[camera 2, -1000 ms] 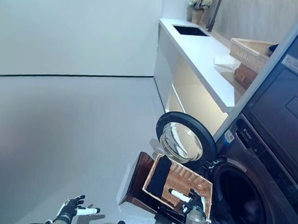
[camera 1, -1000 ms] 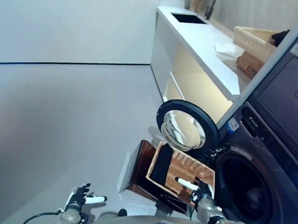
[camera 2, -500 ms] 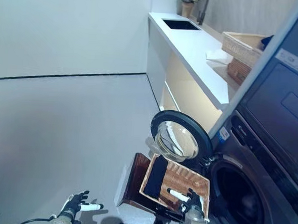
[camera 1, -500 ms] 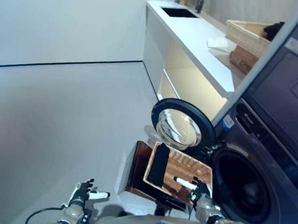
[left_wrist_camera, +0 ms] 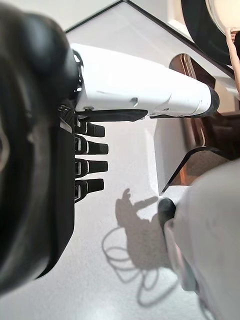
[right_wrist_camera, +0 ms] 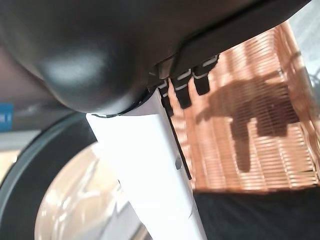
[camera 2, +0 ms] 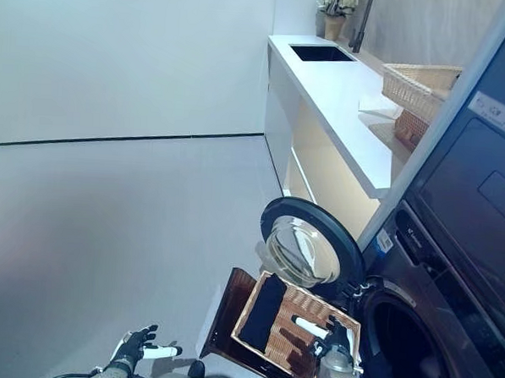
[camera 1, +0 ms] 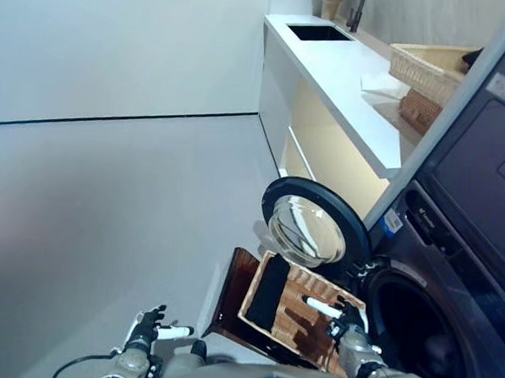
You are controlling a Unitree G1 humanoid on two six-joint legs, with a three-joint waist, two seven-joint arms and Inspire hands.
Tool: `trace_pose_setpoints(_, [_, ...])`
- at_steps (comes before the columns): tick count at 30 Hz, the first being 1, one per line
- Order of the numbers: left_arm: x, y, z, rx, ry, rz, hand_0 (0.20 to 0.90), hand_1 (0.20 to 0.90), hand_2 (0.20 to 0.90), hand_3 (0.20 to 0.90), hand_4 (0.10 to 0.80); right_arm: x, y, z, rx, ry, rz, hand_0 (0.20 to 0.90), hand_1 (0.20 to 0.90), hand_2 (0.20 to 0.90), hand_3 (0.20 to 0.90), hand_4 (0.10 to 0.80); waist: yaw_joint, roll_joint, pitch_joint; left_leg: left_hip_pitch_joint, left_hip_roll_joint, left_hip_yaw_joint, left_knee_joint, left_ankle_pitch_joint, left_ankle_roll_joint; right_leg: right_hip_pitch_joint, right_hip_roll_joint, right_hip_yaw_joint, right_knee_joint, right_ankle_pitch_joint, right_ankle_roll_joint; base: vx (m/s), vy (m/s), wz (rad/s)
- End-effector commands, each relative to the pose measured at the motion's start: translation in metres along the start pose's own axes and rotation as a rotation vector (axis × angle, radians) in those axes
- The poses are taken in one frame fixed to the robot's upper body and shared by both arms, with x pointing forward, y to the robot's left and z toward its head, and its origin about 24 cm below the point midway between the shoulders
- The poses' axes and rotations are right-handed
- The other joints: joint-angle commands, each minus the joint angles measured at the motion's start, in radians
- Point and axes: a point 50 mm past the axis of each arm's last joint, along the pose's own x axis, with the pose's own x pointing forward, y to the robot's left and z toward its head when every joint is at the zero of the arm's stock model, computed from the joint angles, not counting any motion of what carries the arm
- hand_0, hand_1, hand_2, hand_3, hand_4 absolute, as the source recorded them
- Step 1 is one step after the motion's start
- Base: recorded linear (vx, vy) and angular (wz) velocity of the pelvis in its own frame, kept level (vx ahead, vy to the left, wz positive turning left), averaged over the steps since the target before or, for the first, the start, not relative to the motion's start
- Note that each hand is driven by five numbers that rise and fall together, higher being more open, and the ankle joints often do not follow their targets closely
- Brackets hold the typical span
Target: Pick up the clothes and place them into the washing machine
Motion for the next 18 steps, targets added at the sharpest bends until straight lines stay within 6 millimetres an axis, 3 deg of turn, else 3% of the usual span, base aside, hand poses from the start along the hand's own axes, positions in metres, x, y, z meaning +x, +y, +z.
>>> trace_pose_setpoints(1, [0.009,0.026,0.033,-0.025,-0.112,0.102,0.900,0.900,0.900,0.900,0.800,0.003,0.010,0.035,0.042,-0.111,0.006,0.900,0.900,0.900,0.900,0.800,0.014,-0.043,-0.030,-0.052,-0.053,0.030,-0.033,0.052,0.045,0.095,-0.062,0.025,0.009,-0.074,0.064,0.087,0.112,-0.57])
trace_pose_setpoints(14, [0.007,0.019,0.025,-0.008,-0.093,0.059,0.900,0.900,0.900,0.900,0.800,0.003,0.015,0.030,0.032,-0.078,0.031,0.900,0.900,0.900,0.900,0.800,0.033,-0.040,-0.039,-0.011,-0.093,0.065,-0.057,0.009,0.084,0.067,-0.116,0.040,0.033,-0.051,0.110,0.051,0.064,-0.13])
trace_pose_setpoints(17, [0.010,0.024,0.036,-0.033,-0.124,0.083,0.900,0.900,0.900,0.900,0.800,0.003,0.024,0.054,0.027,-0.148,0.052,0.900,0.900,0.900,0.900,0.800,0.049,-0.024,0.019,-0.046,-0.082,0.082,-0.062,0.026,0.080,-0.010,-0.118,-0.013,0.067,-0.037,0.108,-0.189,0.010,-0.07])
trace_pose_setpoints(18, [0.011,0.026,0.045,-0.030,-0.148,0.091,0.900,0.900,0.900,0.900,0.800,0.003,0.026,0.063,0.038,-0.177,0.052,0.900,0.900,0.900,0.900,0.800,0.045,-0.021,0.031,-0.072,-0.088,0.073,-0.070,0.043,0.075,-0.023,-0.115,-0.007,0.053,-0.031,0.104,-0.226,-0.031,-0.19])
